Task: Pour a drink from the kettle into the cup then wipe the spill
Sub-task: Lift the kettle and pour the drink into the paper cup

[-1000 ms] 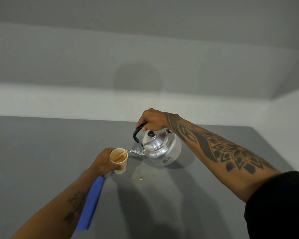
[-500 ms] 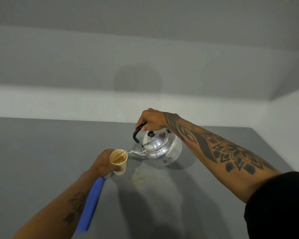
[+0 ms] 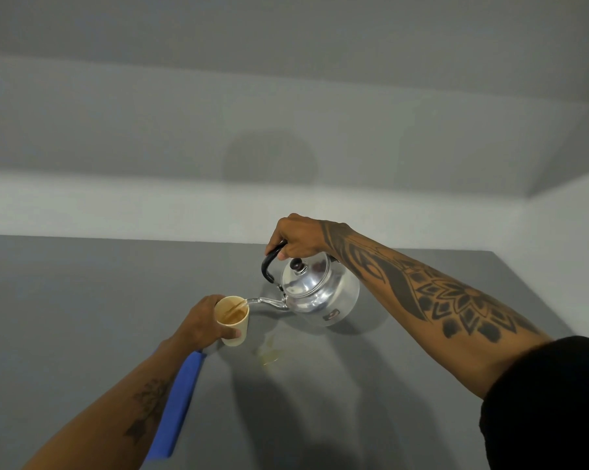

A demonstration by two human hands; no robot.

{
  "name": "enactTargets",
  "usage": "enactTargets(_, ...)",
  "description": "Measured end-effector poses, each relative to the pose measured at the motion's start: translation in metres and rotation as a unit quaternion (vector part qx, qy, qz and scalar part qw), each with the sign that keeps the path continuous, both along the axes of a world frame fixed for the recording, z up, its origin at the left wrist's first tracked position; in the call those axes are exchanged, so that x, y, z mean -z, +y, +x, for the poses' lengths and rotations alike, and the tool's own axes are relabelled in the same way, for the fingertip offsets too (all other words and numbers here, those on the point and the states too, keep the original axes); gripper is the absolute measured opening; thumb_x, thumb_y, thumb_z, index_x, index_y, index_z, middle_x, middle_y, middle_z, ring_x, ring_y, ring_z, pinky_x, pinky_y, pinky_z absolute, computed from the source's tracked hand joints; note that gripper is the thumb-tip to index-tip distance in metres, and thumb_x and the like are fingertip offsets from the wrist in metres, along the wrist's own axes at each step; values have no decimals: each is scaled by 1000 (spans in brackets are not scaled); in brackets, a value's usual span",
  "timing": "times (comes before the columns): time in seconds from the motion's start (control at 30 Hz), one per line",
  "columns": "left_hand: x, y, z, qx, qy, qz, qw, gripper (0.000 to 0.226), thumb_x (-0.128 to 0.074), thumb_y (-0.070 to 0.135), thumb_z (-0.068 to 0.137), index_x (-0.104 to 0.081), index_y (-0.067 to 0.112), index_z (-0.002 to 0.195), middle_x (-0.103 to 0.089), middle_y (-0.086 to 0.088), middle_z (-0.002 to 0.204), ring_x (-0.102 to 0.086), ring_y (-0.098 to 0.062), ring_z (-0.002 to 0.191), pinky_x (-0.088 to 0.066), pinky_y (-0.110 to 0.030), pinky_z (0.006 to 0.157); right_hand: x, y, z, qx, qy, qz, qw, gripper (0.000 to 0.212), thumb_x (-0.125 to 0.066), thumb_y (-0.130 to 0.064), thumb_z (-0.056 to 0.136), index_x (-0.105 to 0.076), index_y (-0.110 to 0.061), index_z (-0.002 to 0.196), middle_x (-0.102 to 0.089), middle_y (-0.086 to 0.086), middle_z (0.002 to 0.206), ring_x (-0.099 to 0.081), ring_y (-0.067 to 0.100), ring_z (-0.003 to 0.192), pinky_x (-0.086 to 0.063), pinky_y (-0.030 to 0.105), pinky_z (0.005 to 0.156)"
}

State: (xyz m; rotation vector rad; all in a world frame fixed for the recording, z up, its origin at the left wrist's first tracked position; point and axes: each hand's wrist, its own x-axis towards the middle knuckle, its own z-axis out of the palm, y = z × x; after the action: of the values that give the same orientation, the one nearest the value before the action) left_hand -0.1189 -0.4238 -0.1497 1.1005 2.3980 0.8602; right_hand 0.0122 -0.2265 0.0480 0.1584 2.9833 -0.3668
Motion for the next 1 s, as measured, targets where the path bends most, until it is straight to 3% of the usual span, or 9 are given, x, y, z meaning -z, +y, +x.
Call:
enactTargets(0.27,-3,1,2,4,-15,12,1000,70,-85,46,41,-56,26,102,-64,2,102,-61,-19,92,-54,-41,84,1,5,0,8,10,-9,1000,30,-64,-9,85,-70,-15,114,-72,4,112,-59,14,84,-45,26,75)
enactTargets(0.37,1,0,-2,3,-25,5,1000,79,-84,52,37,-56,25,106,-64,0,106,-61,-17,92,-55,-40,84,4,10,6,10,17,-22,1000,29,-65,-11,85,-70,-15,113,-71,-3,103,-54,3,71,-40,15,65)
enactTargets(0.43,5,1,-5,2,-34,-9,999,83,-85,51,37,-54,24,110,-61,0,109,-60,-17,95,-54,-39,85,7,13,11,14,20,-35,999,29,-65,-11,85,-70,-15,113,-69,-3,101,-52,1,72,-37,12,65)
enactTargets(0.53,-3,3,-8,16,-24,-46,999,99,-89,48,40,-49,18,124,-56,-4,124,-56,-23,110,-50,-39,94,13,20,19,37,31,-58,997,27,-66,-12,85,-70,-14,112,-70,0,100,-58,14,88,-43,21,77)
enactTargets(0.63,-30,8,-13,47,-35,-132,990,117,-91,38,52,-26,8,145,-39,-13,145,-42,-29,131,-38,-40,108,18,28,24,60,35,-77,995,24,-67,-14,85,-70,-13,109,-62,-2,89,-54,12,81,-41,23,73)
enactTargets(0.7,-56,15,-18,65,-26,-172,983,112,-87,33,61,-21,8,148,-32,-14,152,-36,-30,137,-34,-38,111,20,35,27,77,41,-84,993,21,-68,-17,84,-69,-12,104,-63,1,89,-55,16,83,-42,26,74)
enactTargets(0.77,-89,27,-20,73,5,-171,982,100,-84,31,66,-27,10,146,-35,-12,150,-39,-29,135,-36,-36,109,22,41,30,91,49,-90,991,18,-69,-19,83,-68,-10,99,-63,1,88,-55,16,82,-42,27,72)
enactTargets(0.9,-147,72,-6,108,8,-68,992,81,-87,30,61,-49,19,131,-58,-3,127,-54,-19,118,-44,-31,99,23,54,37,119,69,-110,984,18,-70,-19,83,-67,-7,96,-64,2,88,-57,15,82,-43,19,67)
enactTargets(1.0,-174,118,24,170,38,-56,983,65,-84,30,66,-54,21,123,-63,1,115,-58,-17,108,-49,-33,95,23,64,43,139,87,-113,980,17,-70,-17,83,-66,-6,95,-63,4,90,-56,17,82,-42,18,63)
